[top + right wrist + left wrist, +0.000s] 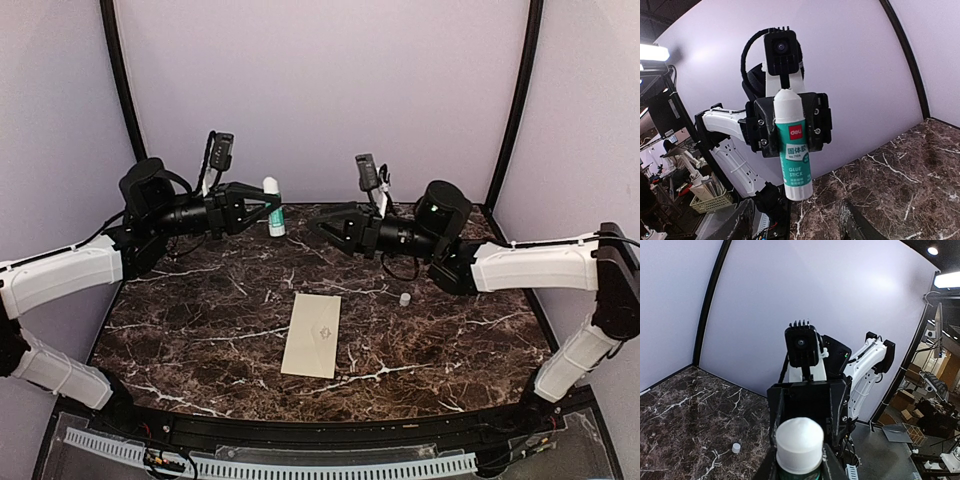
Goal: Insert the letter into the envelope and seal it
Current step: Screw the solid glue.
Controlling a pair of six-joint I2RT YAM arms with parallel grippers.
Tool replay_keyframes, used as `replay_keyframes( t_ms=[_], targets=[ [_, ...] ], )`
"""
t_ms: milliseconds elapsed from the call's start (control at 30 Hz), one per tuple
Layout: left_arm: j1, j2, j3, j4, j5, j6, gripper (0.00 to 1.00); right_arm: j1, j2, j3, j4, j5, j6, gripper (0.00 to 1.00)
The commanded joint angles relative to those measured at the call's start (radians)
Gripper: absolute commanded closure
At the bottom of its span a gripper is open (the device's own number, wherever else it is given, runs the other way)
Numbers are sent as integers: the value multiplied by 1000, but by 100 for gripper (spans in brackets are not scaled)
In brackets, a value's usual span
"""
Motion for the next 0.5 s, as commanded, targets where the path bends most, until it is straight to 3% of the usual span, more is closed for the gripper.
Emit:
replay_keyframes(
  t_ms=[0,200,467],
  targets=[
    [7,-33,-19,128,105,-41,97,58,56,129,-16,-97,-43,45],
    [7,-34,-31,163,130,-66,97,96,132,193,-27,-132,-50,46],
    [7,-31,-34,190,147,-90,97,108,175,222,-35,-152,-46,54]
  ],
)
